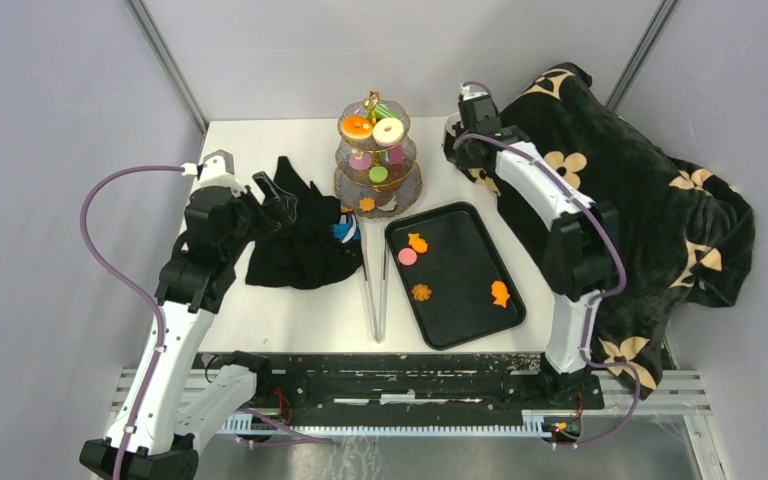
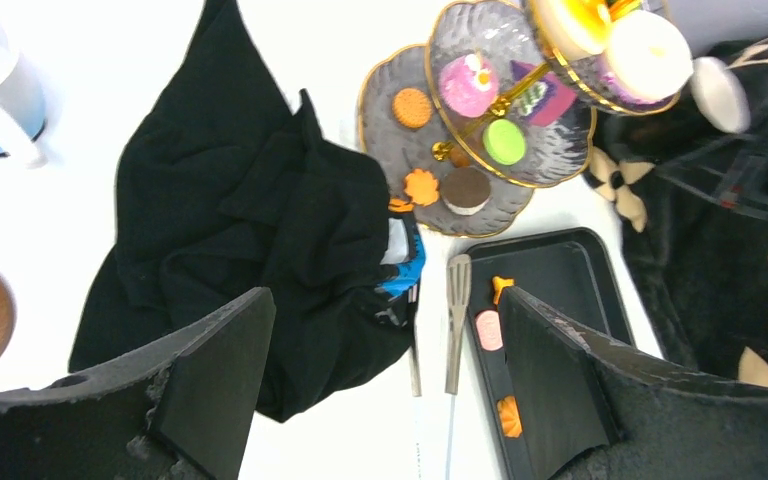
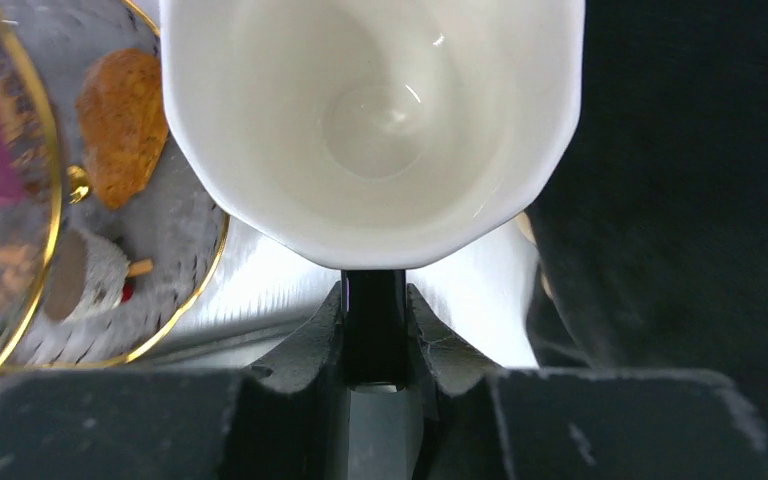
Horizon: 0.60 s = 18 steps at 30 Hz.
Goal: Serve the afternoon tea
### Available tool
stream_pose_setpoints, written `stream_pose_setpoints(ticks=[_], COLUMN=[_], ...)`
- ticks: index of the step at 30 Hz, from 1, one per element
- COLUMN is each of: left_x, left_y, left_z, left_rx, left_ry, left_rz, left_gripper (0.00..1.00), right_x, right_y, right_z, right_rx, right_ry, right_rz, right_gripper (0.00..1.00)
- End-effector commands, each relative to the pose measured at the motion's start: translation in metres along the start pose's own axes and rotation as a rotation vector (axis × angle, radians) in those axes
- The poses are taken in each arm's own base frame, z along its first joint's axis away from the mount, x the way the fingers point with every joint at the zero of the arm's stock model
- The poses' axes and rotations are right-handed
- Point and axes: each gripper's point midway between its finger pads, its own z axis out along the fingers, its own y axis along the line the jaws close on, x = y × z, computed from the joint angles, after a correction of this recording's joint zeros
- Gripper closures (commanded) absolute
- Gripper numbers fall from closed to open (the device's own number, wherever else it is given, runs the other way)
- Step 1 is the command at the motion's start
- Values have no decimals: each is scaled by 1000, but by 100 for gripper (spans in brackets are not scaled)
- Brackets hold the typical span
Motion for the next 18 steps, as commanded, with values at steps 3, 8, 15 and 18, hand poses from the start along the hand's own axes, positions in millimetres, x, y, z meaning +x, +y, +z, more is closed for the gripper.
stream_pose_setpoints(ticks=[3, 8, 15, 18], left_x=[-13, -9, -20, -25], left_y=[21, 29, 32, 35], left_z=[-8, -5, -11, -17], left_rx=[-143, -208, -235, -258], left_ry=[-17, 36, 13, 0], left_rz=[-3, 26, 45, 45], left_gripper=[7, 6, 6, 6], right_x=[-20, 45, 138, 164], right_y=[-12, 32, 132, 169], right_z=[-122, -190, -265, -279], right_rx=[-56, -197, -457, -506], right_ry=[-203, -178, -104, -104], right_rz=[49, -36, -202, -256], right_gripper=[99, 99, 99, 99])
